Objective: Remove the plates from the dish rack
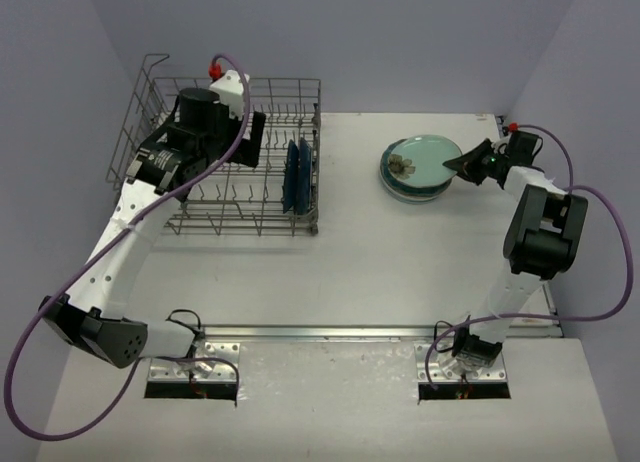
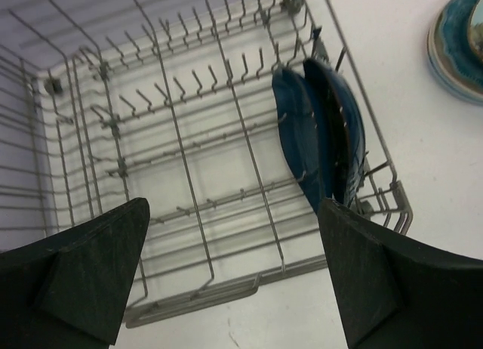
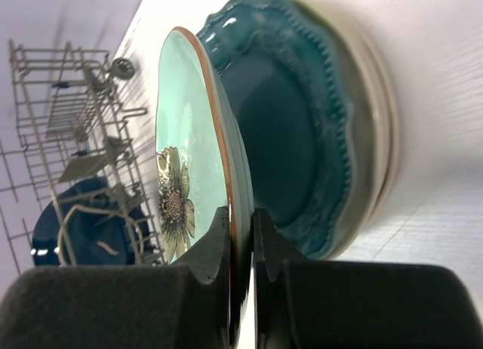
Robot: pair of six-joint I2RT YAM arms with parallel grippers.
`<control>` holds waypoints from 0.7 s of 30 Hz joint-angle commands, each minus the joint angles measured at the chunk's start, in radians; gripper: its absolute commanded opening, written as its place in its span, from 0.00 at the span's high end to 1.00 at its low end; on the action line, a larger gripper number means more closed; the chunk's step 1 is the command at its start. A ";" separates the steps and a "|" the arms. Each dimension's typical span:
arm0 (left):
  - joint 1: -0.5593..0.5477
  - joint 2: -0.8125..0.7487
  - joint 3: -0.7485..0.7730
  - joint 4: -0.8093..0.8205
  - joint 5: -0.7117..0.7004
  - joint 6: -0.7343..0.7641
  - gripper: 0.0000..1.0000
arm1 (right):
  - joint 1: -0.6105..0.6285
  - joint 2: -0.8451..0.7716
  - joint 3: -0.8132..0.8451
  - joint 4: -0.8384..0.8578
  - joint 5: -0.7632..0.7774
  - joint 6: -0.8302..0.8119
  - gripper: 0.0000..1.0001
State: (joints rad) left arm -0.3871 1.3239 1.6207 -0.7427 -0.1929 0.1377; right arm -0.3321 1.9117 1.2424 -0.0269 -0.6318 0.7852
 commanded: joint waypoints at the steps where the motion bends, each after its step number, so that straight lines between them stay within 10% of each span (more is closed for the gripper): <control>1: 0.096 -0.049 -0.063 -0.056 0.213 -0.128 0.10 | 0.001 0.030 0.116 0.116 -0.019 0.014 1.00; 7: 0.123 -0.088 -0.125 -0.044 0.234 -0.127 0.11 | 0.002 0.103 0.146 0.118 -0.017 0.003 0.99; 18: 0.129 -0.054 -0.154 -0.016 0.156 -0.127 0.05 | 0.042 0.110 0.157 -0.014 0.118 -0.136 0.58; 21: 0.128 -0.036 -0.148 0.006 0.154 -0.128 0.00 | 0.060 0.084 0.169 -0.071 0.189 -0.194 0.34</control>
State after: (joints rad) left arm -0.2729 1.2762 1.4666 -0.8029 -0.0161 0.0205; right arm -0.2983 2.0649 1.3581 -0.0536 -0.5513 0.6942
